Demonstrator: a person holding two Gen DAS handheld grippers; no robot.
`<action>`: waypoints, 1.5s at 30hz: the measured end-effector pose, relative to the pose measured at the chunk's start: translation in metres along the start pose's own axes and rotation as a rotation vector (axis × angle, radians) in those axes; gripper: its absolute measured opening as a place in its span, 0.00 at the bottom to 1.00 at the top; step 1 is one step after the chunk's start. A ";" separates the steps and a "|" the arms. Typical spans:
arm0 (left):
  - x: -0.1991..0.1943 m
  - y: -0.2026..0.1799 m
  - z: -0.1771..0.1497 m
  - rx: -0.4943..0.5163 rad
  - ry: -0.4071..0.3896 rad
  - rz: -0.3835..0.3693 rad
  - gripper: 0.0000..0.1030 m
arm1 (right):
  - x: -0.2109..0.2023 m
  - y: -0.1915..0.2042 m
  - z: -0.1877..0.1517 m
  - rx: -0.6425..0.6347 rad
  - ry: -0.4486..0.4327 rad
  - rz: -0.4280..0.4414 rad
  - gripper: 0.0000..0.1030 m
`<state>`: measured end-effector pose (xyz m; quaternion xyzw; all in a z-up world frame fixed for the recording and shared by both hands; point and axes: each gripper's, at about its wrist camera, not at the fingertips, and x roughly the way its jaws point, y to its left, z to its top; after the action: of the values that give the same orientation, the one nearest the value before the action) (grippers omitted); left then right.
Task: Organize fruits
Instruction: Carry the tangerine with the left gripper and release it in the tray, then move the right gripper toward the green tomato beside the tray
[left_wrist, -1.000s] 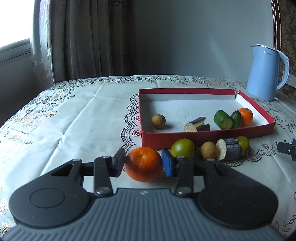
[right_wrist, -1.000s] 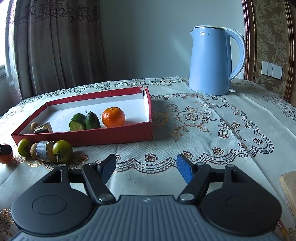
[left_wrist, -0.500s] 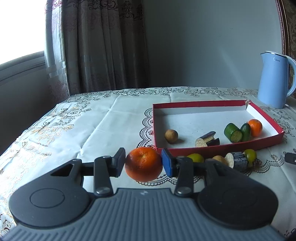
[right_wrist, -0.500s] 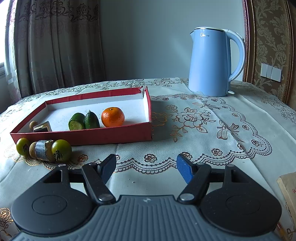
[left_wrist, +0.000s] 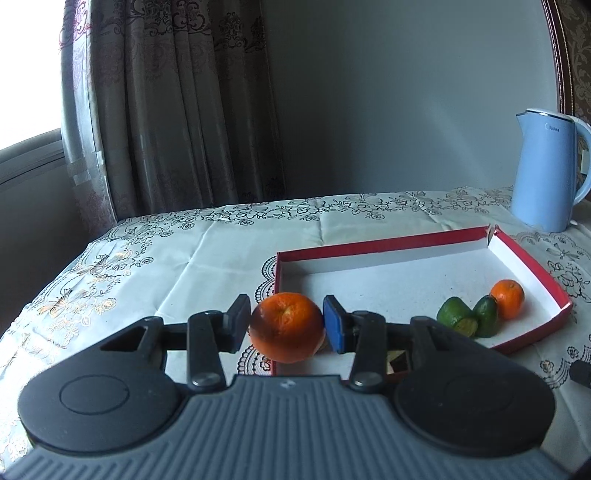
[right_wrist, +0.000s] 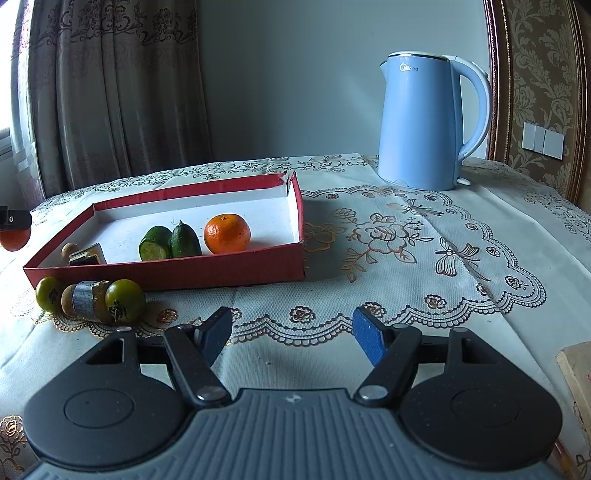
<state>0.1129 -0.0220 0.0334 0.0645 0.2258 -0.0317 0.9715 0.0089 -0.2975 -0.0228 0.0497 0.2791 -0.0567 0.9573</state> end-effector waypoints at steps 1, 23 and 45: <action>0.005 -0.002 0.002 0.004 0.003 0.010 0.39 | 0.000 0.000 0.000 0.002 0.000 0.001 0.69; -0.049 0.048 -0.056 -0.098 0.011 0.053 1.00 | 0.000 -0.002 0.000 0.010 -0.002 0.023 0.69; -0.043 0.078 -0.086 -0.157 0.056 0.065 1.00 | 0.000 0.081 0.010 -0.270 -0.007 0.210 0.69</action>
<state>0.0439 0.0684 -0.0157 -0.0039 0.2524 0.0196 0.9674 0.0249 -0.2186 -0.0092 -0.0504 0.2741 0.0815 0.9569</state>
